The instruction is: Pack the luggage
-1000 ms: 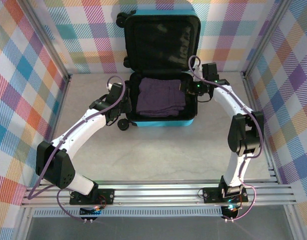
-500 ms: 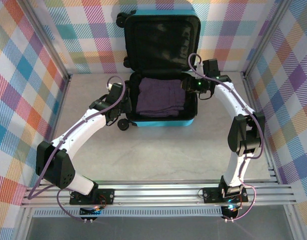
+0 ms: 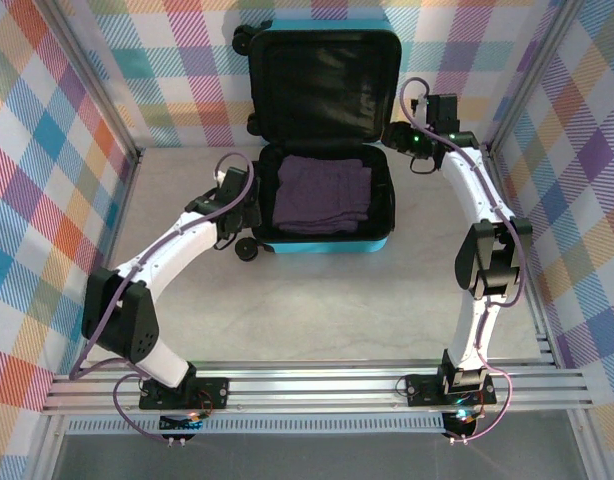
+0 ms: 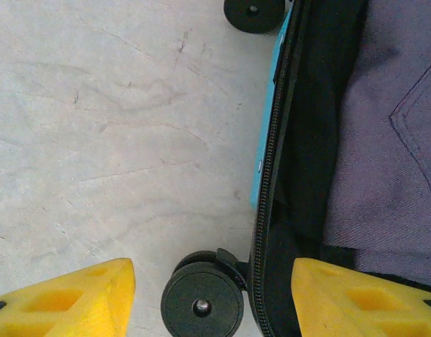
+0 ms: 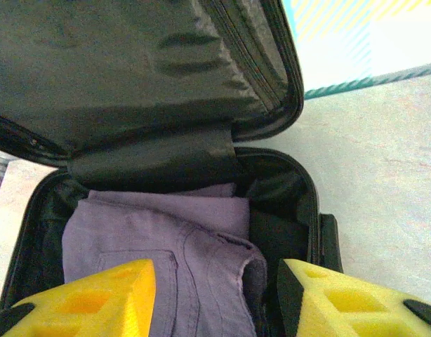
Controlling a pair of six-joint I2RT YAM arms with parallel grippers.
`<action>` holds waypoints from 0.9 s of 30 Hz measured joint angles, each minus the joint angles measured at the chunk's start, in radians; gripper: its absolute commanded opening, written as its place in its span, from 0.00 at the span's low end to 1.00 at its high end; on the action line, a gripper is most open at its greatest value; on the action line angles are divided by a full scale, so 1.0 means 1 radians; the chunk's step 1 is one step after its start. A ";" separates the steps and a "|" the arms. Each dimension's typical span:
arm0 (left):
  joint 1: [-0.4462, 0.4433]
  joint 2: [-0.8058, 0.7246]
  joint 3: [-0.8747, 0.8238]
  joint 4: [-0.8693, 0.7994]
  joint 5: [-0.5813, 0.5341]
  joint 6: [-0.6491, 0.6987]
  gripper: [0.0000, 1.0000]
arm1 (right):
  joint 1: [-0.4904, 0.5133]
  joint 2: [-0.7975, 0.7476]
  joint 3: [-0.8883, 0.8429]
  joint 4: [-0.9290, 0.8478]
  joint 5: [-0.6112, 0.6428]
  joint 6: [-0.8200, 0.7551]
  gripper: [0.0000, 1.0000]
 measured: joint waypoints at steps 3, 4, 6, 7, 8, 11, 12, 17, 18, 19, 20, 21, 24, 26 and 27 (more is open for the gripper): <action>0.001 0.027 0.000 0.016 0.018 0.000 0.60 | 0.000 0.020 0.047 0.006 -0.001 0.004 0.55; 0.001 0.037 0.002 0.016 0.022 0.000 0.60 | 0.000 0.037 0.085 0.009 0.000 -0.002 0.55; 0.002 0.055 0.009 0.015 0.029 0.000 0.59 | 0.000 0.071 0.158 0.011 0.002 -0.016 0.56; 0.002 0.066 0.015 0.015 0.030 0.000 0.59 | 0.000 0.090 0.203 0.013 0.002 -0.026 0.56; 0.002 0.075 0.020 0.015 0.032 0.000 0.59 | -0.001 0.109 0.241 0.018 0.002 -0.035 0.57; 0.002 0.087 0.024 0.018 0.041 0.000 0.57 | -0.001 0.174 0.361 0.022 0.002 -0.063 0.57; 0.002 0.088 0.024 0.018 0.048 0.000 0.57 | -0.003 0.198 0.399 0.027 0.004 -0.071 0.57; 0.002 0.089 0.024 0.033 0.072 0.001 0.55 | -0.006 0.304 0.534 0.044 0.031 -0.097 0.59; 0.002 0.090 0.024 0.040 0.074 0.001 0.55 | -0.006 0.322 0.550 0.055 0.039 -0.102 0.60; 0.002 0.092 0.024 0.044 0.075 0.001 0.54 | -0.006 0.337 0.559 0.069 0.044 -0.106 0.61; 0.002 0.095 0.024 0.047 0.076 0.002 0.54 | -0.006 0.351 0.565 0.085 0.048 -0.111 0.62; 0.002 0.099 0.024 0.048 0.079 0.003 0.53 | -0.007 0.362 0.566 0.099 0.052 -0.113 0.63; 0.002 0.114 0.024 0.049 0.092 0.004 0.51 | -0.006 0.396 0.584 0.146 0.059 -0.114 0.64; 0.002 0.122 0.024 0.051 0.099 0.004 0.49 | -0.007 0.425 0.611 0.175 0.060 -0.112 0.65; 0.002 0.126 0.024 0.055 0.101 0.004 0.49 | -0.007 0.438 0.627 0.189 0.059 -0.112 0.65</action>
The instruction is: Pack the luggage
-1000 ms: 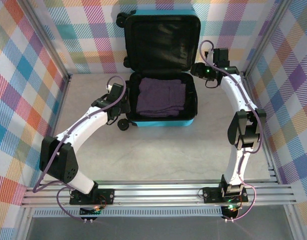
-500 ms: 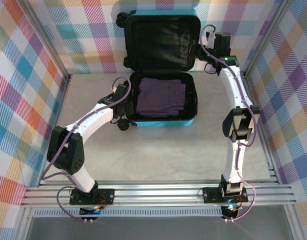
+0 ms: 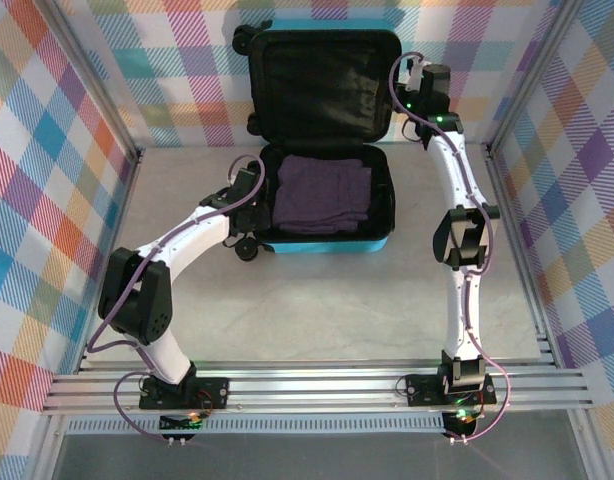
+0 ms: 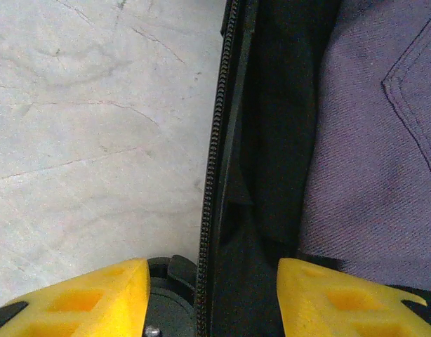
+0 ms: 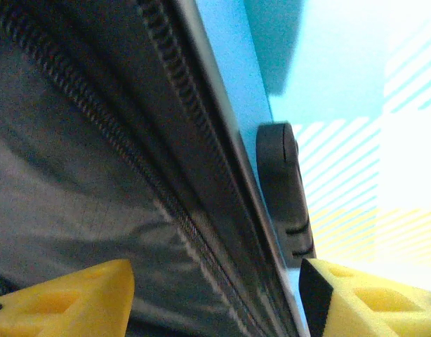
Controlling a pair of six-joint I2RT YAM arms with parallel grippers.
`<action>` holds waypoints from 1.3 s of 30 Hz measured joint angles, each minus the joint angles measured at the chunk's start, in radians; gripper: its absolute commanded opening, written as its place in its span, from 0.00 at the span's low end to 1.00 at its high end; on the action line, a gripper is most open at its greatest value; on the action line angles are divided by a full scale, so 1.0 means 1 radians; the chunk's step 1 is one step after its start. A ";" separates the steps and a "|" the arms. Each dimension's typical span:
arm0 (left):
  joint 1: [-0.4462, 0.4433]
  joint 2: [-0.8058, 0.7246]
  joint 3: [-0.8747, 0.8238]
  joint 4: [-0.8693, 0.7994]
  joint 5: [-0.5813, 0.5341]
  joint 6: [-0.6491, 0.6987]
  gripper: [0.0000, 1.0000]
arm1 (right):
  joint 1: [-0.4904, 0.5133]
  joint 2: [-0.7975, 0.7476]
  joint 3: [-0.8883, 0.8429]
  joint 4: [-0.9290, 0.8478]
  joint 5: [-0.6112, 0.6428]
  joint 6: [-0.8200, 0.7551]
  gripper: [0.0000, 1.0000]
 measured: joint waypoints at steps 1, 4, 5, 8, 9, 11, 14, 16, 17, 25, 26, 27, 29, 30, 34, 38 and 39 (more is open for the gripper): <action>0.000 0.003 0.000 0.004 0.000 0.000 0.48 | -0.001 0.016 0.021 0.014 -0.001 0.000 0.64; 0.000 0.009 0.000 0.010 0.000 0.000 0.46 | -0.001 0.041 0.047 0.056 -0.009 -0.001 0.51; 0.000 0.010 0.000 0.011 0.000 0.000 0.45 | -0.001 0.043 0.048 0.068 -0.011 -0.003 0.46; 0.000 0.010 0.000 0.013 0.000 0.000 0.41 | -0.001 0.043 0.048 0.082 -0.017 -0.004 0.32; 0.000 0.011 0.000 0.013 0.000 0.000 0.40 | -0.001 0.043 0.048 0.089 -0.024 -0.003 0.28; 0.000 0.026 0.007 0.013 0.000 -0.001 0.37 | -0.007 0.043 0.048 0.090 -0.034 -0.010 0.19; 0.000 0.056 0.019 0.014 0.000 -0.002 0.33 | -0.012 0.043 0.048 0.089 -0.043 -0.026 0.07; 0.000 0.071 0.019 0.017 0.000 -0.007 0.29 | -0.013 0.043 0.048 0.089 -0.045 -0.045 0.00; 0.000 0.077 0.019 0.018 0.000 -0.012 0.27 | -0.014 0.042 0.047 0.089 -0.048 -0.057 0.00; 0.005 0.086 0.019 0.020 -0.010 -0.029 0.17 | -0.019 -0.146 -0.313 0.272 -0.067 -0.089 0.00; 0.005 0.086 0.021 0.020 -0.012 -0.031 0.16 | -0.019 -0.195 -0.394 0.315 -0.071 -0.092 0.00; 0.006 0.087 0.023 0.019 -0.012 -0.031 0.15 | -0.019 -0.232 -0.454 0.348 -0.078 -0.094 0.00; 0.006 0.088 0.024 0.019 -0.012 -0.030 0.14 | -0.017 -0.313 -0.579 0.410 -0.097 -0.103 0.00; 0.006 0.088 0.025 0.018 -0.012 -0.030 0.14 | -0.016 -0.351 -0.636 0.435 -0.106 -0.109 0.00; 0.007 0.088 0.025 0.019 -0.012 -0.030 0.14 | -0.011 -0.470 -0.842 0.533 -0.113 -0.118 0.00; 0.008 0.072 0.011 0.035 -0.013 -0.035 0.15 | -0.001 -0.602 -1.072 0.629 -0.101 -0.120 0.00; 0.008 0.061 0.001 0.043 -0.013 -0.039 0.15 | 0.005 -0.633 -1.122 0.647 -0.094 -0.121 0.00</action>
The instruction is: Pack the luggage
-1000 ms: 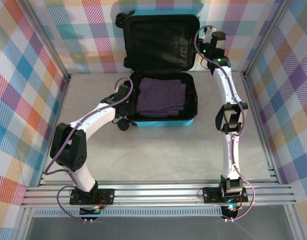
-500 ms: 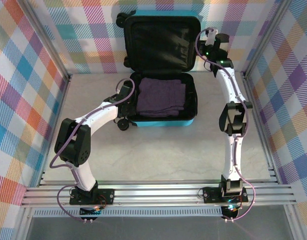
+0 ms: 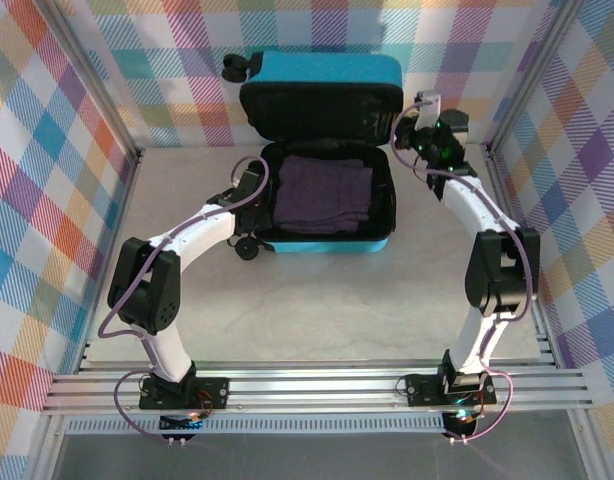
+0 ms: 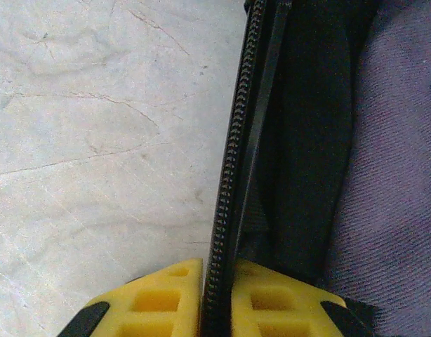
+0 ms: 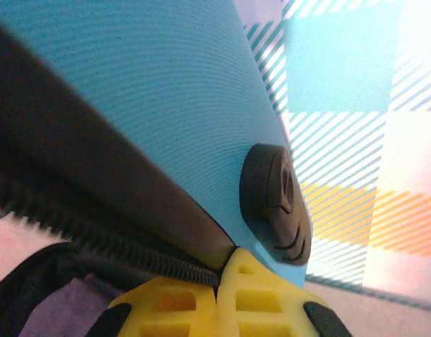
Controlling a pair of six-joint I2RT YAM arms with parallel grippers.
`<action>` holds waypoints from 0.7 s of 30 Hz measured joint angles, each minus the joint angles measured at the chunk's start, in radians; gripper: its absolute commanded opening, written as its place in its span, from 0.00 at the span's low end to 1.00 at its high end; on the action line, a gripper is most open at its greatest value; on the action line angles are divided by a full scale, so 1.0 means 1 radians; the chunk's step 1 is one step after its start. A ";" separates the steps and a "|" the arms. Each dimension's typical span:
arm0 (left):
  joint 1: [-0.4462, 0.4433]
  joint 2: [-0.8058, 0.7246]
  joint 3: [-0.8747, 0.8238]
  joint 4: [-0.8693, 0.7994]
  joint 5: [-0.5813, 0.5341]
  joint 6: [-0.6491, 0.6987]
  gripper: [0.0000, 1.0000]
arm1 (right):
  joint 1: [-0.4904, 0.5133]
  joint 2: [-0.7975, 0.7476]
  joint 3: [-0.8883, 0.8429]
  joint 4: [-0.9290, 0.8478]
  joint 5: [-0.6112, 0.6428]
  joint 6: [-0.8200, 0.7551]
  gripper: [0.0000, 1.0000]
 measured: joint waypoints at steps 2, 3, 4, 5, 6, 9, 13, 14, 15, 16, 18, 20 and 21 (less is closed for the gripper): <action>0.000 -0.029 -0.026 0.008 -0.006 -0.004 0.15 | 0.019 -0.062 -0.103 0.030 0.018 -0.007 0.00; 0.000 -0.044 -0.039 0.009 -0.011 -0.006 0.15 | 0.029 -0.085 -0.139 0.040 0.027 -0.011 0.00; 0.000 -0.063 -0.052 0.006 -0.018 -0.007 0.15 | 0.042 -0.109 -0.178 0.049 0.037 -0.013 0.00; 0.000 -0.085 -0.066 0.000 -0.027 -0.007 0.15 | 0.054 -0.132 -0.211 0.056 0.047 -0.014 0.00; 0.000 -0.108 -0.083 -0.004 -0.037 -0.007 0.15 | 0.065 -0.153 -0.240 0.059 0.055 -0.014 0.00; 0.000 -0.177 -0.142 -0.009 -0.052 -0.011 0.16 | 0.089 -0.207 -0.316 0.063 0.079 -0.005 0.00; 0.000 -0.255 -0.212 -0.025 -0.051 -0.038 0.16 | 0.111 -0.270 -0.402 0.054 0.108 0.024 0.00; 0.000 -0.272 -0.227 -0.028 -0.051 -0.045 0.16 | 0.114 -0.285 -0.421 0.045 0.117 0.035 0.00; 0.000 -0.287 -0.241 -0.029 -0.052 -0.053 0.16 | 0.117 -0.299 -0.441 0.032 0.124 0.043 0.02; 0.000 -0.301 -0.253 -0.029 -0.052 -0.060 0.16 | 0.118 -0.311 -0.459 0.024 0.129 0.051 0.04; -0.001 -0.330 -0.278 -0.030 -0.053 -0.068 0.15 | 0.121 -0.335 -0.494 0.007 0.140 0.069 0.06; -0.002 -0.356 -0.294 -0.033 -0.053 -0.071 0.15 | 0.126 -0.354 -0.513 -0.003 0.147 0.080 0.07; -0.003 -0.370 -0.302 -0.035 -0.053 -0.072 0.15 | 0.129 -0.364 -0.520 -0.009 0.151 0.089 0.08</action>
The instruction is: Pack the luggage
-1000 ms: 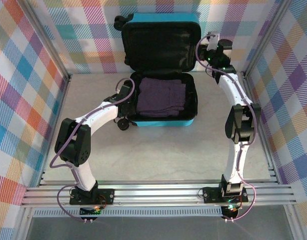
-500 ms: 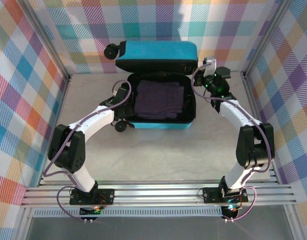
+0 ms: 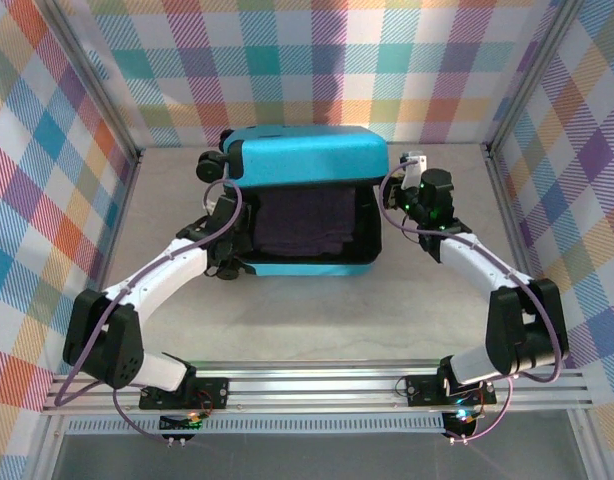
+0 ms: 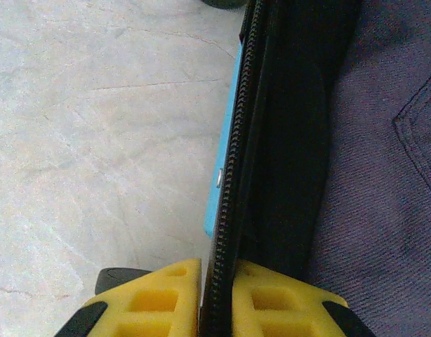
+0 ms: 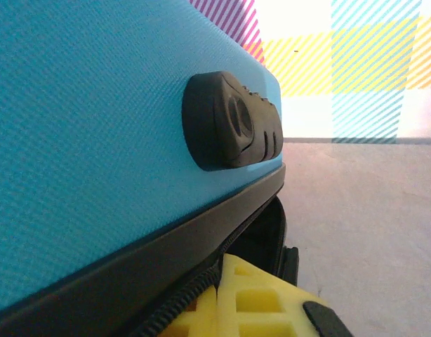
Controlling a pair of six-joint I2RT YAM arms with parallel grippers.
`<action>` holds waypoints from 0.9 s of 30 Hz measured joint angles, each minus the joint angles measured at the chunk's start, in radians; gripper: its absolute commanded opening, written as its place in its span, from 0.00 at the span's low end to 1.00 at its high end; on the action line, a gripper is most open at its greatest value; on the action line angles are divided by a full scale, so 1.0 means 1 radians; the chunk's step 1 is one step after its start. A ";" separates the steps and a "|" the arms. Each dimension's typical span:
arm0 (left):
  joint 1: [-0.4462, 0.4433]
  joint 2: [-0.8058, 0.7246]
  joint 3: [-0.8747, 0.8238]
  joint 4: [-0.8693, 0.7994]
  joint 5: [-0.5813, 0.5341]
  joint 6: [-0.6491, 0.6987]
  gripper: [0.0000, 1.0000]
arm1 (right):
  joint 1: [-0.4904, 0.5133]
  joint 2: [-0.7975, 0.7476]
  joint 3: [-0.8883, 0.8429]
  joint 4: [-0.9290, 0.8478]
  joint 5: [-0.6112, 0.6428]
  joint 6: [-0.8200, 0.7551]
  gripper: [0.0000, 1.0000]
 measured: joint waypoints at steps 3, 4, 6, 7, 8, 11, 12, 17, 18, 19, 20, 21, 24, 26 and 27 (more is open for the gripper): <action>0.000 -0.030 -0.003 -0.019 -0.002 -0.002 0.15 | 0.005 -0.027 -0.014 -0.035 0.019 0.019 0.14; 0.000 -0.039 -0.003 -0.023 -0.006 -0.002 0.15 | 0.004 -0.035 -0.018 -0.052 0.032 0.029 0.15; 0.000 -0.057 -0.003 -0.022 -0.019 -0.002 0.16 | -0.002 -0.052 -0.025 -0.083 0.055 0.045 0.24; 0.000 -0.064 -0.003 -0.023 -0.026 -0.002 0.16 | -0.002 -0.061 -0.028 -0.097 0.065 0.055 0.27; 0.000 -0.068 -0.005 -0.025 -0.034 -0.002 0.16 | -0.002 -0.074 -0.032 -0.114 0.074 0.061 0.30; 0.001 -0.066 -0.010 -0.036 -0.053 -0.002 0.16 | -0.003 -0.113 -0.047 -0.158 0.088 0.082 0.34; 0.001 -0.062 -0.010 -0.041 -0.057 -0.001 0.16 | -0.003 -0.126 -0.054 -0.174 0.089 0.086 0.36; 0.001 -0.043 -0.013 -0.039 -0.068 0.009 0.18 | -0.003 -0.151 -0.088 -0.241 0.090 0.109 0.40; 0.001 -0.043 -0.021 -0.027 -0.069 0.010 0.20 | -0.003 -0.150 -0.093 -0.255 0.087 0.113 0.40; 0.001 -0.043 -0.033 -0.012 -0.072 0.011 0.21 | -0.003 -0.150 -0.097 -0.265 0.087 0.116 0.40; 0.003 -0.043 -0.051 0.014 -0.080 0.012 0.22 | -0.003 -0.150 -0.100 -0.274 0.084 0.120 0.40; 0.005 -0.045 -0.072 0.047 -0.088 0.014 0.23 | -0.003 -0.150 -0.104 -0.281 0.084 0.124 0.40; 0.008 -0.053 -0.145 0.167 -0.101 0.027 0.24 | -0.003 -0.149 -0.112 -0.294 0.083 0.132 0.40; 0.008 -0.058 -0.171 0.215 -0.106 0.037 0.24 | -0.003 -0.149 -0.112 -0.304 0.080 0.135 0.40; 0.008 -0.059 -0.178 0.233 -0.107 0.041 0.26 | -0.003 -0.149 -0.112 -0.306 0.080 0.135 0.41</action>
